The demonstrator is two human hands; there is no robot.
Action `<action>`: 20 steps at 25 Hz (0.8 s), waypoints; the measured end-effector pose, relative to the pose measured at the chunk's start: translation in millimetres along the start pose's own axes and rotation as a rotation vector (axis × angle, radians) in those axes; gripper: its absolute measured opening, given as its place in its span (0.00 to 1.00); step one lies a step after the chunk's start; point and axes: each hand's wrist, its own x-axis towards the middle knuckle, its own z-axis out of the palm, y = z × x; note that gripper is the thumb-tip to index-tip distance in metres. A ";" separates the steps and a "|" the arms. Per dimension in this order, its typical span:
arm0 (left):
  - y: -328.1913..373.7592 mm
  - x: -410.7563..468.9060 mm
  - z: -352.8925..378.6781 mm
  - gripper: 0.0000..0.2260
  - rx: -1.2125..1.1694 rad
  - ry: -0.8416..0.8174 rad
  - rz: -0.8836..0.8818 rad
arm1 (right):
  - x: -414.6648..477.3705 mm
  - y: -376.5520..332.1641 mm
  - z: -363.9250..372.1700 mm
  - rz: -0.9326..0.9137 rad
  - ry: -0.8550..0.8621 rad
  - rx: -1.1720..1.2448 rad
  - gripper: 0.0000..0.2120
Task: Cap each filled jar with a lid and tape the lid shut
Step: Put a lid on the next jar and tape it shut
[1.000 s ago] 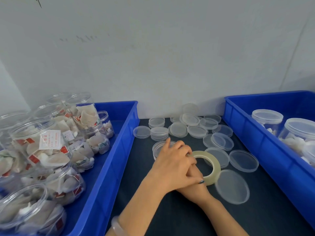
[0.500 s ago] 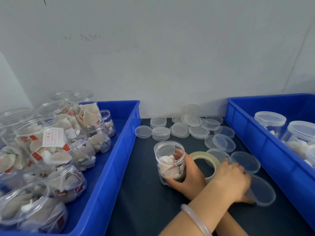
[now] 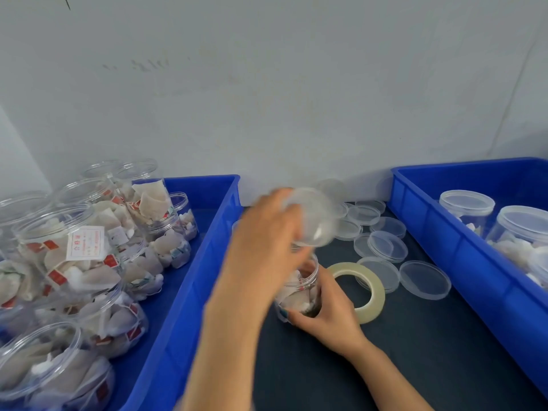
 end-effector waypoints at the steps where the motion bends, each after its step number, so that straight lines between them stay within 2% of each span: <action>1: -16.0 -7.2 -18.5 0.12 0.101 -0.003 -0.095 | 0.8 -1.3 -0.6 -0.024 0.001 0.016 0.36; 3: -33.8 -18.0 -41.2 0.10 0.341 -0.165 -0.293 | 0.6 -1.5 -0.6 -0.039 -0.004 0.035 0.39; 4: -36.6 -19.3 -42.8 0.12 0.447 -0.272 -0.349 | 1.9 -1.3 -1.0 -0.048 -0.004 0.037 0.39; 6: -33.0 -17.2 -36.2 0.18 0.489 -0.407 -0.338 | 1.1 -1.7 -0.8 -0.061 0.001 0.036 0.38; 9: -26.2 -6.4 -19.4 0.24 0.360 -0.391 -0.170 | 1.1 -2.6 -0.3 -0.053 0.004 0.061 0.40; 11: -28.3 0.6 -5.9 0.26 0.141 -0.424 -0.083 | 1.5 -0.8 0.0 -0.051 0.000 0.076 0.40; 13: -36.5 5.8 2.5 0.27 -0.089 -0.499 -0.074 | 2.3 -0.2 -0.3 -0.046 0.019 0.086 0.39; 16: -49.8 10.0 12.6 0.25 -0.280 -0.542 -0.084 | 2.4 -1.3 0.0 -0.053 0.014 0.075 0.39; 18: -51.0 15.8 23.0 0.25 -0.341 -0.506 -0.076 | 2.8 -0.9 0.3 -0.060 0.007 0.070 0.39; 20: -46.3 20.8 38.0 0.28 -0.247 -0.546 -0.078 | 2.8 -1.4 -0.4 -0.060 0.006 0.072 0.36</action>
